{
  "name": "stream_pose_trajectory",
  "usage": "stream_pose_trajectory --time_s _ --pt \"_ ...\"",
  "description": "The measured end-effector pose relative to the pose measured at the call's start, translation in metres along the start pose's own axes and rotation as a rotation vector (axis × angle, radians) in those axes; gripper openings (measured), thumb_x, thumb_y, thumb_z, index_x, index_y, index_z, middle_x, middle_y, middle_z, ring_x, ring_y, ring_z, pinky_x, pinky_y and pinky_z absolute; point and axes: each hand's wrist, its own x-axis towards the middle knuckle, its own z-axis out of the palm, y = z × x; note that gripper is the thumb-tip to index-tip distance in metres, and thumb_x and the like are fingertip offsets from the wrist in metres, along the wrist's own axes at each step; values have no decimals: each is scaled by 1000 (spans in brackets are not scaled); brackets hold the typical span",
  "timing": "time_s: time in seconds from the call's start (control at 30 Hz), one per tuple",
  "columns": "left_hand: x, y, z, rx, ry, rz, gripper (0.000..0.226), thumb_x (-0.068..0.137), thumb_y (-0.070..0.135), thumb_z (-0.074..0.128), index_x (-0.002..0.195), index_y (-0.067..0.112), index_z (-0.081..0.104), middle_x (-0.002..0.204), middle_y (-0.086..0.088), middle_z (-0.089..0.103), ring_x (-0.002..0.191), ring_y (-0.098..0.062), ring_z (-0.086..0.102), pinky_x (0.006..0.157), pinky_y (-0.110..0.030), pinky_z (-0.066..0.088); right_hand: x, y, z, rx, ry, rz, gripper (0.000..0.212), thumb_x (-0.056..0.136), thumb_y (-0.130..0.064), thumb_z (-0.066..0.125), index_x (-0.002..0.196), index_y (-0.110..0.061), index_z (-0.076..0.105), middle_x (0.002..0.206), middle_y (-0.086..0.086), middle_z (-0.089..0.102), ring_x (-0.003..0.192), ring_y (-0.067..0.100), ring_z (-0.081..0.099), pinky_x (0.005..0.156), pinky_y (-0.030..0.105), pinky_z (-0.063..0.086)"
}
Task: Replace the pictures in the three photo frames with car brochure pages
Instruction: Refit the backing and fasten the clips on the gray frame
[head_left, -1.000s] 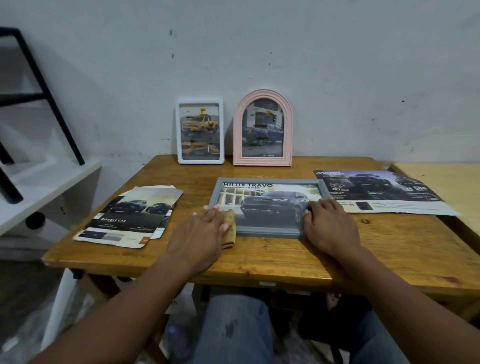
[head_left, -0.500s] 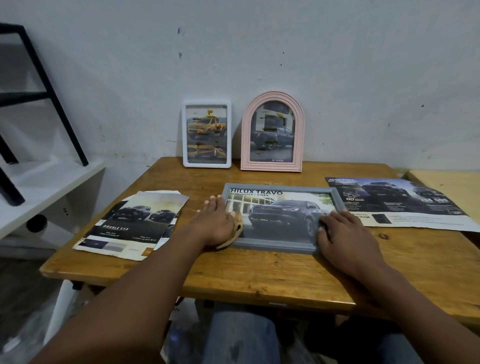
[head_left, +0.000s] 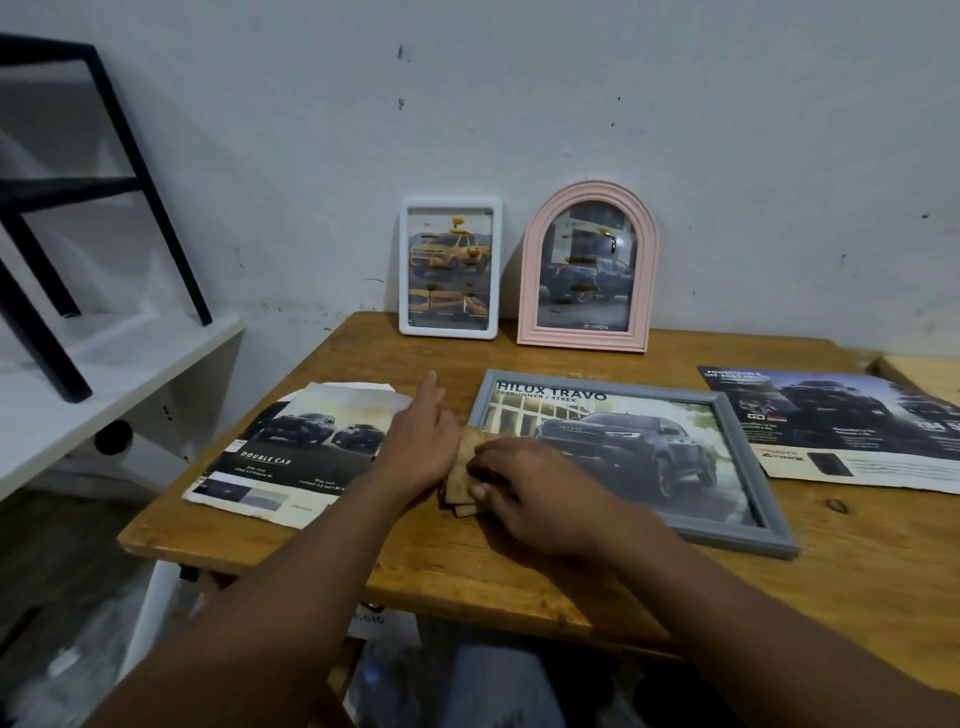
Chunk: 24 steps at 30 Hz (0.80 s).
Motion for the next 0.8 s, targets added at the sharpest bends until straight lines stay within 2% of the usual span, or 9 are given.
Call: stream_pose_trajectory --time_s 0.07,0.17,0.27,0.4,0.5,0.63,0.73,0.77,0.8 --pt "-5 -2 5 -40 41 -3 56 108 29 35 162 30 17 159 -1 41 146 -23 35 117 -43 27 5 3 5 13 42 -14 31 100 -34 51 126 -20 61 124 -1 61 114 16 53 99 37 47" --pt "-5 -5 9 -50 87 -26 53 108 35 31 160 31 23 163 -4 33 148 -26 30 118 -45 24 10 6 10 30 67 -16 33 101 -34 48 129 -20 59 131 -1 59 121 15 49 103 34 44" --pt "1 -8 6 -101 114 -63 50 108 38 27 158 33 29 163 -5 33 149 -27 28 118 -47 22 16 10 14 21 104 6 33 102 -33 44 129 -19 57 131 1 58 121 17 48 103 39 44" --pt "0 -10 5 -102 129 -17 49 109 40 23 156 34 35 160 -2 38 147 -24 30 117 -45 23 32 20 15 -67 81 65 45 103 -32 42 146 -18 45 151 1 44 138 20 36 113 39 33" --pt "3 -13 5 -73 131 21 51 108 44 21 156 33 36 156 -4 44 144 -25 34 116 -45 25 51 29 10 -101 56 101 46 102 -33 43 146 -19 44 153 1 42 140 22 34 114 43 32" --pt "4 -10 5 93 138 90 51 108 43 23 154 26 40 150 -6 51 137 -27 42 112 -44 32 77 44 0 -141 28 162 37 100 -31 46 135 -20 55 143 2 51 128 26 48 103 45 42" --pt "8 -4 9 256 194 217 49 106 46 20 135 24 53 120 -5 67 117 -29 58 100 -45 44 93 58 -6 -163 19 196 35 98 -30 49 132 -22 57 138 3 55 121 28 52 97 47 44" --pt "11 -2 13 310 184 264 50 105 48 18 128 25 54 116 -4 67 115 -29 58 100 -46 44 97 62 -8 -173 18 192 37 96 -30 52 133 -23 57 136 3 55 120 29 52 97 47 44" --pt "13 -1 18 359 149 293 52 104 49 16 131 24 53 125 -5 64 126 -30 53 107 -47 40 100 66 -9 -186 15 181 39 95 -31 55 133 -23 56 135 4 56 119 29 52 96 46 44"
